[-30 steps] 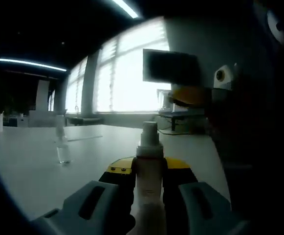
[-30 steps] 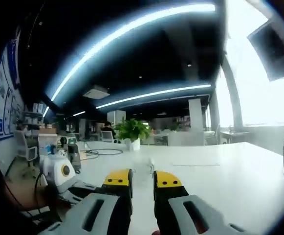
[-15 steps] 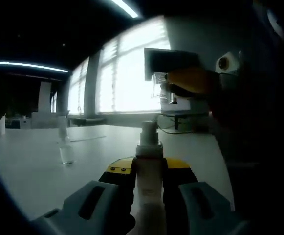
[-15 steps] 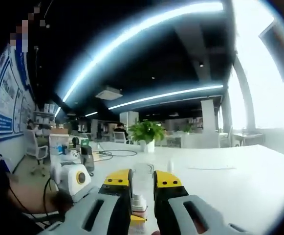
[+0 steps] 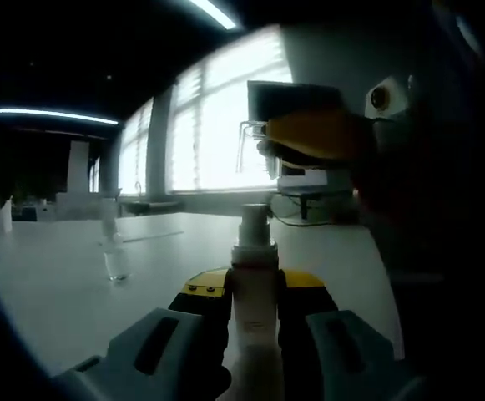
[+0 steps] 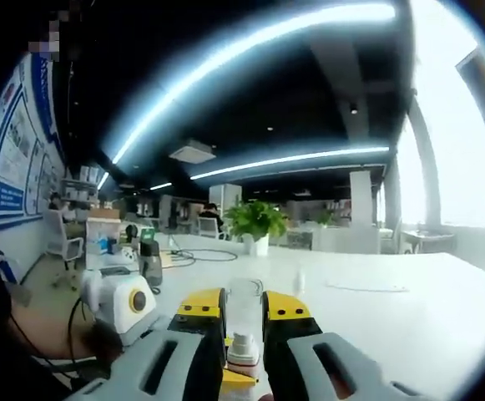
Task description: Clamp pump bottle remove cover press pump head put on cover
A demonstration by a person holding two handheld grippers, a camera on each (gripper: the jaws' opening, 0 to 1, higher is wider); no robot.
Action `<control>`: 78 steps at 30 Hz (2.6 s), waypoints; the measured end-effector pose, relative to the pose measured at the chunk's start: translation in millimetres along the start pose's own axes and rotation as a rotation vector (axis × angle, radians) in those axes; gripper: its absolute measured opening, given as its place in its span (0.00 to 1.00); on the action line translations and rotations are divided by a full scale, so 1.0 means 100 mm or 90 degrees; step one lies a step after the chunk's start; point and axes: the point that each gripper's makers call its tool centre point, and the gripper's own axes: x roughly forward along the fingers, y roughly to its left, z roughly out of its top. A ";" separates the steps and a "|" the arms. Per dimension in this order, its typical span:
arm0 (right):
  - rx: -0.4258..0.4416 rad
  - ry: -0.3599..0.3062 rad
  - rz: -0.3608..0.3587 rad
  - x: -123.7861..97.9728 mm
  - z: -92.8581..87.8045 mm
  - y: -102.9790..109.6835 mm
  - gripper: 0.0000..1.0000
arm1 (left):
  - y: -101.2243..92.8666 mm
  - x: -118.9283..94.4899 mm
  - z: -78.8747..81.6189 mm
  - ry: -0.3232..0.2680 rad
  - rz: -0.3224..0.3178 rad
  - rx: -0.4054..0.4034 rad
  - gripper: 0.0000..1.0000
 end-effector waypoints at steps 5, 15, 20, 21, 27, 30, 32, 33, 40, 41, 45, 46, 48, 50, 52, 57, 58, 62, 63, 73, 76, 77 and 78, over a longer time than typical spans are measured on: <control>-0.003 0.014 0.002 0.03 -0.11 0.03 0.12 | -0.01 0.01 0.00 0.003 0.000 0.008 0.12; -0.010 0.051 -0.022 -0.01 -0.24 0.02 0.12 | -0.02 0.02 -0.01 0.007 0.000 0.016 0.12; -0.019 0.067 -0.045 -0.01 -0.33 0.03 0.12 | -0.01 0.02 -0.02 0.009 0.008 0.024 0.12; -0.011 0.075 -0.049 0.01 -0.37 0.02 0.12 | -0.02 0.02 -0.02 0.010 0.008 0.026 0.12; -0.011 0.073 -0.073 0.02 -0.40 0.00 0.12 | -0.01 0.02 -0.02 0.011 0.010 0.026 0.13; -0.029 0.072 -0.082 0.03 -0.40 0.01 0.12 | 0.00 0.02 -0.03 0.012 0.011 0.025 0.13; -0.045 0.069 -0.087 0.03 -0.40 0.03 0.12 | 0.00 0.02 -0.03 0.012 0.010 0.022 0.13; -0.050 0.068 -0.088 0.03 -0.40 0.03 0.12 | 0.00 0.02 -0.03 0.012 0.010 0.022 0.13; -0.063 0.066 -0.093 0.05 -0.39 0.02 0.12 | 0.03 0.02 -0.04 0.012 0.011 0.017 0.13; -0.057 0.066 -0.092 0.05 -0.39 0.01 0.12 | 0.03 0.02 -0.04 0.011 0.010 0.016 0.13; -0.053 0.062 -0.089 0.05 -0.39 0.01 0.12 | 0.03 0.01 -0.04 0.011 0.010 0.015 0.13; -0.051 0.061 -0.089 0.05 -0.39 0.01 0.12 | 0.03 0.01 -0.04 0.011 0.010 0.015 0.13; -0.052 0.059 -0.087 0.05 -0.39 0.01 0.13 | 0.03 0.02 -0.04 0.011 0.010 0.014 0.13; -0.061 0.058 -0.087 0.05 -0.39 0.01 0.13 | 0.03 0.02 -0.04 0.012 0.009 0.013 0.13; -0.065 0.057 -0.086 0.05 -0.39 0.01 0.13 | 0.03 0.02 -0.04 0.012 0.009 0.013 0.13; -0.067 0.059 -0.078 0.07 -0.42 0.04 0.18 | 0.03 0.02 -0.04 0.012 0.009 0.012 0.13; -0.067 0.058 -0.078 0.07 -0.42 0.04 0.19 | 0.03 0.02 -0.04 0.012 0.009 0.012 0.13; -0.065 0.057 -0.079 0.07 -0.42 0.04 0.19 | 0.03 0.02 -0.05 0.013 0.009 0.010 0.13; -0.067 0.055 -0.079 0.07 -0.41 0.03 0.19 | 0.03 0.02 -0.05 0.013 0.009 0.010 0.13; -0.075 0.044 -0.081 0.07 -0.42 0.03 0.21 | 0.04 0.01 -0.05 0.014 0.008 0.008 0.13; -0.076 0.044 -0.081 0.07 -0.42 0.03 0.23 | 0.04 0.01 -0.05 0.015 0.008 0.008 0.13; -0.078 0.043 -0.080 0.06 -0.42 0.03 0.23 | 0.03 0.01 -0.05 0.015 0.008 0.007 0.13; -0.078 0.043 -0.079 0.06 -0.42 0.03 0.23 | 0.03 0.01 -0.05 0.015 0.008 0.007 0.13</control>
